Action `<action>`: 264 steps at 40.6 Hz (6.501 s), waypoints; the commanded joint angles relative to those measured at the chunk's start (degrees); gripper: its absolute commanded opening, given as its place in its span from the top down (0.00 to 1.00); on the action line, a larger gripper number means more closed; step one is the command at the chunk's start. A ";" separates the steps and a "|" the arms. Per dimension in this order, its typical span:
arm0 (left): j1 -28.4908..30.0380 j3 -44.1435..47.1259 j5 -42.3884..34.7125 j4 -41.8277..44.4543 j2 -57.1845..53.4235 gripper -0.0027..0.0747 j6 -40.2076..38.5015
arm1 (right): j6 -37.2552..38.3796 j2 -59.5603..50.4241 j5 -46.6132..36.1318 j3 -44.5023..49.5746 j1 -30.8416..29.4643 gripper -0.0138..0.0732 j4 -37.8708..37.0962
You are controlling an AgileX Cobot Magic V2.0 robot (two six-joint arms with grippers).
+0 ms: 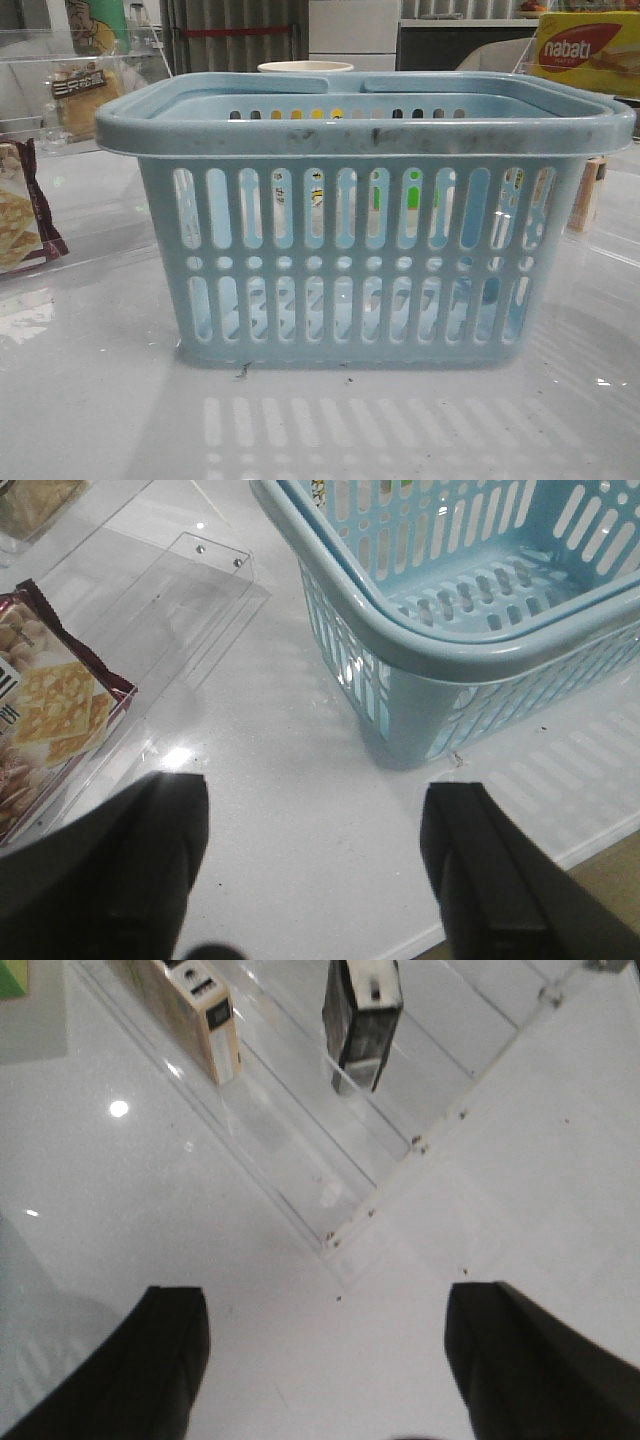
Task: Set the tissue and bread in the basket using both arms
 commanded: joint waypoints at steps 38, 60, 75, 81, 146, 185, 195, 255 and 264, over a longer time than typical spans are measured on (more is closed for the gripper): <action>-0.49 -1.84 -4.63 -0.70 0.09 0.31 0.13 | -0.41 28.39 -9.64 -23.56 -0.46 0.47 -4.78; -0.49 -1.84 -4.63 -0.70 0.09 0.31 0.13 | -0.41 27.02 -9.18 -23.56 -0.46 0.77 -4.90; -0.49 -1.84 -4.63 -0.70 0.09 0.31 0.13 | -0.41 16.29 -4.76 -23.56 0.90 0.78 -4.79; -0.49 -1.84 -4.63 -0.70 0.09 0.31 0.13 | -0.41 11.06 -1.56 -23.56 5.38 0.78 -4.79; -0.49 -1.84 -4.63 -0.70 0.09 0.31 0.13 | -0.57 -11.09 -1.83 -3.12 40.76 0.26 -1.23; -0.49 -1.84 -5.05 -0.70 0.09 0.31 0.13 | -0.52 -46.51 1.26 21.37 40.76 0.26 -1.23; -0.49 -1.84 -5.56 -0.96 1.56 0.31 0.13 | -0.52 -46.51 1.26 21.37 40.76 0.26 -1.23; 17.14 -53.08 -17.65 18.84 64.45 0.08 -2.05 | -0.52 -46.51 1.26 21.37 40.76 0.26 -1.23; 17.14 -53.54 -18.89 18.84 66.67 0.22 -2.05 | -0.52 -46.51 1.26 21.37 40.76 0.26 -1.23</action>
